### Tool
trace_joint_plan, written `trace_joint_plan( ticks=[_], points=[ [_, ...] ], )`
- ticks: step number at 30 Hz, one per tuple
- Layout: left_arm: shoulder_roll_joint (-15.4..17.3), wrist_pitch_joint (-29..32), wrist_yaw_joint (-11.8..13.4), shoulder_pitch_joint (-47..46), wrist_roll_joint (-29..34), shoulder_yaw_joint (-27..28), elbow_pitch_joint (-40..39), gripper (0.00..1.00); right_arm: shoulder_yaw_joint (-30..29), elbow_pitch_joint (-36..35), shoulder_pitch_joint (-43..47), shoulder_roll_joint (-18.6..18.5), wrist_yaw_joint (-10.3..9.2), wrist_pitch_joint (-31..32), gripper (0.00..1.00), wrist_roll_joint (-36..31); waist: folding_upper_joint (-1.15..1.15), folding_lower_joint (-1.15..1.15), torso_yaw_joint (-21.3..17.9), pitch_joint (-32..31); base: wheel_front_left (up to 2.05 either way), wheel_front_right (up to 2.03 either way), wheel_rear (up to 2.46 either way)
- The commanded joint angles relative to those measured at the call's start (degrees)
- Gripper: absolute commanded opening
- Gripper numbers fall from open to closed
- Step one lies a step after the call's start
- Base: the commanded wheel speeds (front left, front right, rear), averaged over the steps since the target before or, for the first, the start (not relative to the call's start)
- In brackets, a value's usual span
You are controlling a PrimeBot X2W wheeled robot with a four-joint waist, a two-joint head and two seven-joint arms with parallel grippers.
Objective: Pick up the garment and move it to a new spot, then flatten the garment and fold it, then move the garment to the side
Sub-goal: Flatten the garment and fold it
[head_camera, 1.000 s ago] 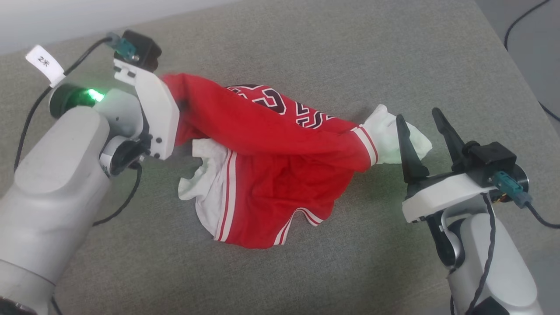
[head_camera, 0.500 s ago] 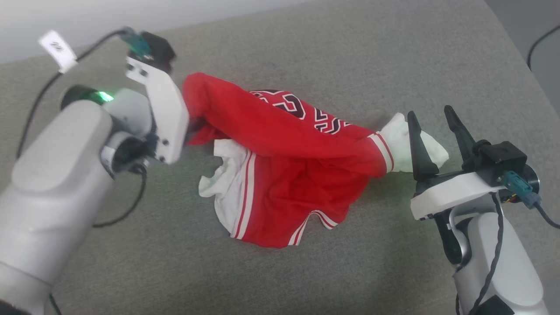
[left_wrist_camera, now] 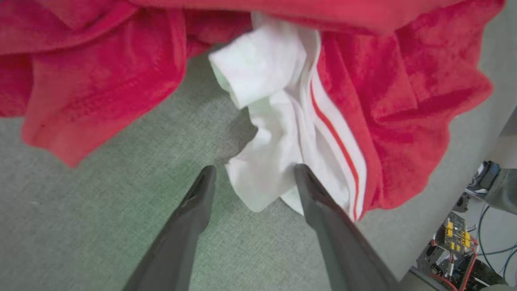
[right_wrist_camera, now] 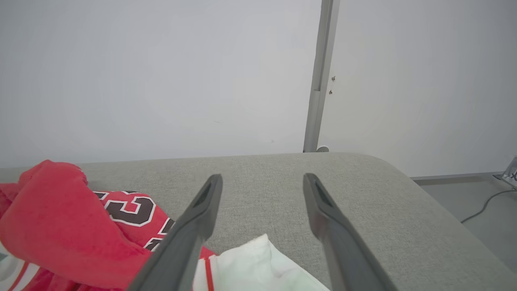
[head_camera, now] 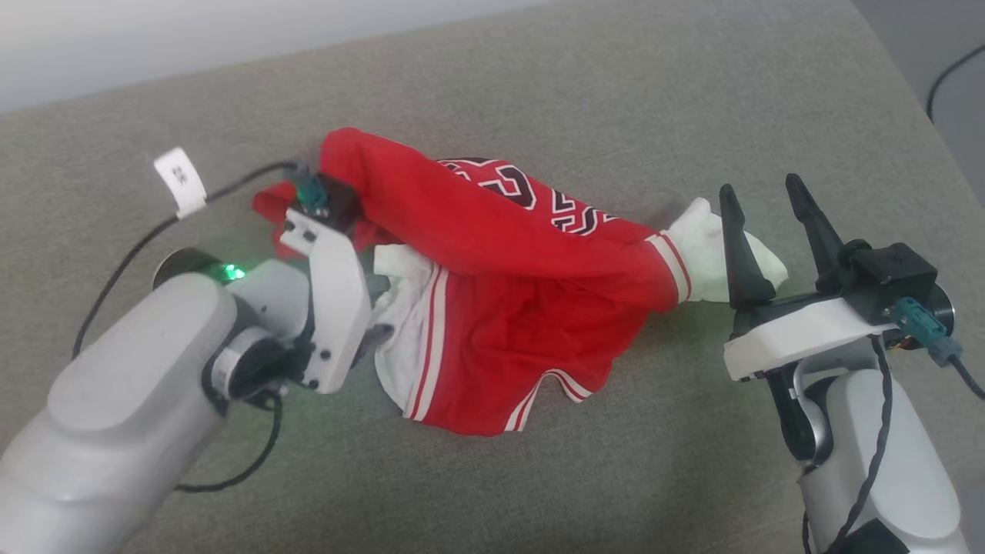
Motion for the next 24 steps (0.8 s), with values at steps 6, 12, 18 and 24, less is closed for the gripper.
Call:
trace_joint_plan(
  ticks=[6, 12, 18, 24],
  points=[
    [1.4, -2.4, 0.3, 2.3, 2.4, -1.0, 2.5, 1.0, 0.0, -0.4, 0.3, 0.1, -0.1, -0.4, 1.0, 0.8, 0.0, 0.0, -1.5, 1.3, 0.0, 0.0, 0.0],
    [-0.2, -3.4, -1.1, 3.8, 0.0, -0.7, 9.0, 0.0, -0.3, 0.1, -0.2, 0.1, -0.1, -0.6, 1.0, 0.8, 0.0, 0.0, -1.9, 1.6, 0.0, 0.0, 0.0],
    [-1.2, -3.8, -1.7, 3.5, -1.5, 0.1, 10.5, 0.0, -1.7, 0.2, 0.5, 0.1, -0.1, -0.5, 1.0, -0.3, 0.0, 0.0, -0.5, 0.7, 0.0, 0.0, 0.0],
    [0.0, -6.9, -0.8, 3.6, -2.6, 2.8, 8.6, 0.0, -3.3, -0.4, 1.6, 0.1, -0.1, 0.5, 1.0, -2.2, 0.0, 0.0, 2.8, -2.1, 0.0, 0.0, 0.0]
  ],
)
